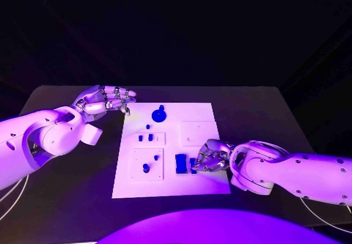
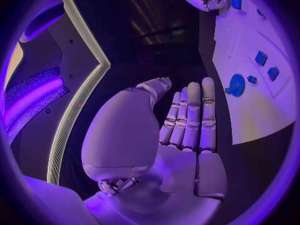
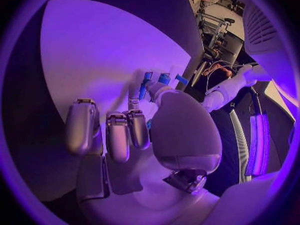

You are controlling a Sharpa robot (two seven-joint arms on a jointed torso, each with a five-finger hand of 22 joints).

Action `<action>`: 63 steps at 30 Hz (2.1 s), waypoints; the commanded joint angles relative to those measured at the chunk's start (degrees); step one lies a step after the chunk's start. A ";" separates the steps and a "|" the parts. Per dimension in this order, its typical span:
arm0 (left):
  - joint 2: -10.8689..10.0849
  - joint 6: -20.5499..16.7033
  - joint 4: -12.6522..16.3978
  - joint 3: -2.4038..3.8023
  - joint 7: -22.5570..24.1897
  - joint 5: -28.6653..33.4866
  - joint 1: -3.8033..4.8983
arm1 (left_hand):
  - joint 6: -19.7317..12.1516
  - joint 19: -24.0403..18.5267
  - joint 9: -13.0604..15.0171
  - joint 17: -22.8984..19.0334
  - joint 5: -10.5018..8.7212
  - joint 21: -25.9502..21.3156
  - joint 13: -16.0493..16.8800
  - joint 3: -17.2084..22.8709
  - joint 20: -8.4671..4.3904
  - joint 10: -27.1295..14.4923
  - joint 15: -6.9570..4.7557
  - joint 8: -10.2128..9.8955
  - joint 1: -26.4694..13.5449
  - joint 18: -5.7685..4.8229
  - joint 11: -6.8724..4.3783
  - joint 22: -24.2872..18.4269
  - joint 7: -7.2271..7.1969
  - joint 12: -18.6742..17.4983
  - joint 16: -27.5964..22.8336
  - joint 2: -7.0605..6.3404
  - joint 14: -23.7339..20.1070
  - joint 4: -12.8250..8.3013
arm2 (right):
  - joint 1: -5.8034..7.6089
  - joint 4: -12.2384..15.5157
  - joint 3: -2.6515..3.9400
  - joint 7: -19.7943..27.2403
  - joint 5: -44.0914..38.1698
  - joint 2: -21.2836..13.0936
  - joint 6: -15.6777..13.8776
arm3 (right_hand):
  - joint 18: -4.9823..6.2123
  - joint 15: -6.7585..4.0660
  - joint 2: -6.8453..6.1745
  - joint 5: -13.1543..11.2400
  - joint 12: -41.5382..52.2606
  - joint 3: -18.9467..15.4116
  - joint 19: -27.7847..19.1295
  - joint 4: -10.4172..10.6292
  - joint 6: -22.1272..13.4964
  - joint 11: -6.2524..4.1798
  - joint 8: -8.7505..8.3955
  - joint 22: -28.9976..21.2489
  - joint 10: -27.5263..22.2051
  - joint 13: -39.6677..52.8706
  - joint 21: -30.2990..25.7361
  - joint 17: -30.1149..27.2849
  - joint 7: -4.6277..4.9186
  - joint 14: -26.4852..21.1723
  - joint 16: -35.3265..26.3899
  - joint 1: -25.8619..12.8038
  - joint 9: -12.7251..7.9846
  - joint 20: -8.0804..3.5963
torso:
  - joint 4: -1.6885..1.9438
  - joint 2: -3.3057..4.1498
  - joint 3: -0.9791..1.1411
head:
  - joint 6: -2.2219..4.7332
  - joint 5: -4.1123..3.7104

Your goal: Assemble the parts on the task board

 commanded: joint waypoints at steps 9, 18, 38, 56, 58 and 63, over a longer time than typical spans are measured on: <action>0.10 1.02 0.04 0.02 0.36 -0.06 0.01 | -0.46 0.54 -0.06 0.06 0.08 -0.34 -0.05 0.21 0.03 -0.40 0.31 0.23 0.06 0.82 0.16 -0.05 0.27 0.19 -0.02 0.37 -0.09 0.14 | -0.15 0.07 -0.07 1.26 -0.64 -0.36 -0.94 | -0.32 -0.37 -0.71 -0.08 0.03 0.22 1.88 0.96 0.08 -0.30 -0.20 10.84 2.97 10.51 -0.01 13.68 -0.17 5.77 0.30 -0.42 -0.20 -0.53 | -0.01 -0.02 -0.01 | 0.06 0.02; -0.01 0.55 -0.19 0.01 0.87 0.67 -0.06 | -0.48 0.60 -0.07 0.10 0.04 -0.46 -0.10 0.12 0.04 -0.44 0.33 0.25 -0.09 0.80 0.18 -0.14 0.29 0.26 -0.03 0.36 -0.08 0.34 | 0.32 0.12 0.24 10.57 5.67 -2.19 -7.03 | 0.33 0.33 -1.77 -0.05 -2.46 -1.95 0.79 2.70 -1.90 0.61 -1.27 9.87 1.70 9.02 -4.45 11.95 0.93 5.39 -0.58 -2.23 -0.86 -0.04 | -0.18 -0.41 -0.16 | 0.77 0.04; 6.95 -7.87 -10.40 0.05 9.39 11.45 -1.97 | -0.50 -6.37 0.29 -6.93 -0.26 -16.65 -3.47 -0.38 3.19 -0.56 2.97 1.76 -0.30 0.32 1.21 -10.26 -1.12 -2.43 -16.80 -0.51 -9.87 4.19 | 7.18 -28.24 1.40 47.40 51.46 7.12 -9.60 | 7.04 4.56 -0.06 -0.09 -49.25 -0.98 -15.91 1.66 -10.97 5.20 -7.35 -13.63 -23.68 -29.90 -61.30 -34.45 5.79 -11.66 -43.86 8.28 -4.92 4.32 | -0.24 -4.36 -1.09 | 6.35 1.41; 12.46 -11.32 -15.96 0.13 9.47 11.68 -3.13 | -47.20 -49.14 -19.35 -29.19 -15.76 -46.05 -13.52 -27.60 -10.03 -49.35 -4.41 -12.16 -37.99 -9.70 -8.60 -38.31 -12.06 -27.01 -61.16 12.18 -52.52 -8.70 | 6.88 -34.04 3.12 49.22 55.48 12.83 -12.16 | -3.51 4.81 10.52 -11.51 -82.83 -21.76 -84.01 -13.89 -58.80 1.53 -31.04 -74.91 -83.92 -74.93 -70.44 -74.91 -2.42 -83.93 -89.02 -29.27 -27.50 -1.66 | -0.99 -5.24 0.55 | 10.93 3.17; 12.30 -13.49 -14.60 0.15 9.81 11.81 -3.35 | -47.20 -49.14 -19.35 -29.19 -15.76 -46.05 -13.52 -27.60 -10.03 -49.35 -4.41 -12.16 -41.29 -9.70 -8.60 -38.31 -12.06 -27.01 -61.16 12.18 -52.52 -8.70 | 6.60 -31.87 3.57 50.15 57.02 12.57 -13.82 | -3.51 4.81 10.52 -11.51 -82.83 -21.76 -84.01 -13.89 -58.80 1.53 -31.04 -74.91 -83.92 -74.93 -70.44 -74.91 -2.42 -83.93 -89.02 -70.84 -27.50 -1.66 | -1.43 -5.43 1.22 | 12.02 3.78; 11.67 -21.83 -9.36 0.22 11.13 12.29 -4.22 | -47.20 -49.14 -19.35 -29.19 -15.76 -46.05 -13.52 -27.60 -10.03 -49.35 -4.41 -12.16 -82.31 -9.70 -8.60 -38.31 -12.06 -27.01 -61.16 12.18 -52.52 -8.70 | 5.57 -24.08 5.18 53.47 62.51 11.65 -19.75 | -3.51 4.81 10.52 -11.51 -82.83 -21.76 -84.01 -13.89 -58.80 1.53 -31.04 -74.91 -83.92 -74.93 -70.44 -74.91 -2.42 -83.93 -89.02 -70.84 -27.50 -1.66 | -2.53 -5.90 2.87 | 14.68 5.26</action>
